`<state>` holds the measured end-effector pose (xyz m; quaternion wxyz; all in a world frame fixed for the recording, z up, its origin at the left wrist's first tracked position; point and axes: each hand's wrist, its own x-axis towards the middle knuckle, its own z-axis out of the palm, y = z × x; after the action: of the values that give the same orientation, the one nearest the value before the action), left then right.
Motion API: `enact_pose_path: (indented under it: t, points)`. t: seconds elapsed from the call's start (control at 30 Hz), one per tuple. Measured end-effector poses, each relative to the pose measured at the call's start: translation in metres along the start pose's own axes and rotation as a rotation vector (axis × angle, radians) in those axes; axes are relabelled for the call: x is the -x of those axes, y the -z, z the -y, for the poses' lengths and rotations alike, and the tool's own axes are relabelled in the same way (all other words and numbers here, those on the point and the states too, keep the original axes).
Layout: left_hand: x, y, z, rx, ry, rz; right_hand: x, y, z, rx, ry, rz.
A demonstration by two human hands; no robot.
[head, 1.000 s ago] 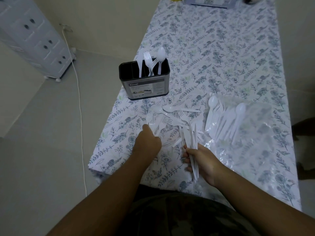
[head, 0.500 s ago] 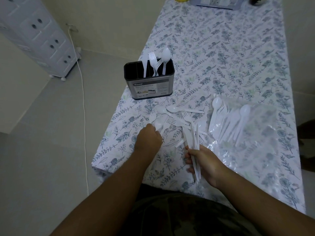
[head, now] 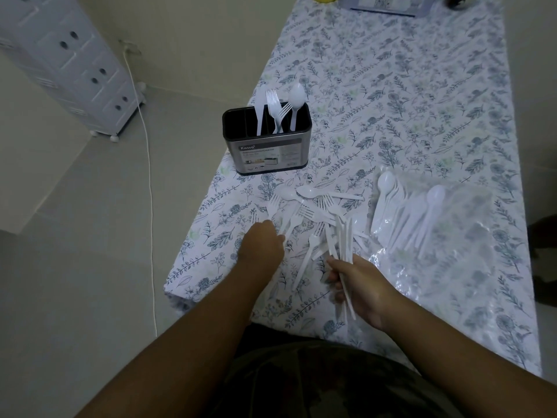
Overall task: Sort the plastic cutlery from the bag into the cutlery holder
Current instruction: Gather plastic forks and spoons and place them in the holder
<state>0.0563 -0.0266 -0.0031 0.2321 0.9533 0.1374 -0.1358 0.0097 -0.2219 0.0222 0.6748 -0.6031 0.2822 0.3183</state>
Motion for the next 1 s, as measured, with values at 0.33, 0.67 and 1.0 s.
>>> enact_pose_path:
  t: [0.33,0.67,1.0]
  points:
    - [0.004,0.0,-0.005,-0.02,0.047,0.044,0.003,0.0,0.0,-0.132,-0.043,0.037]
    - [0.021,0.016,-0.009,0.046,0.062,0.054,0.006,0.006,0.003,-0.165,-0.013,-0.082]
    - [0.071,0.009,-0.08,-0.003,-0.554,0.38,0.01,0.012,0.005,-0.32,0.012,-0.015]
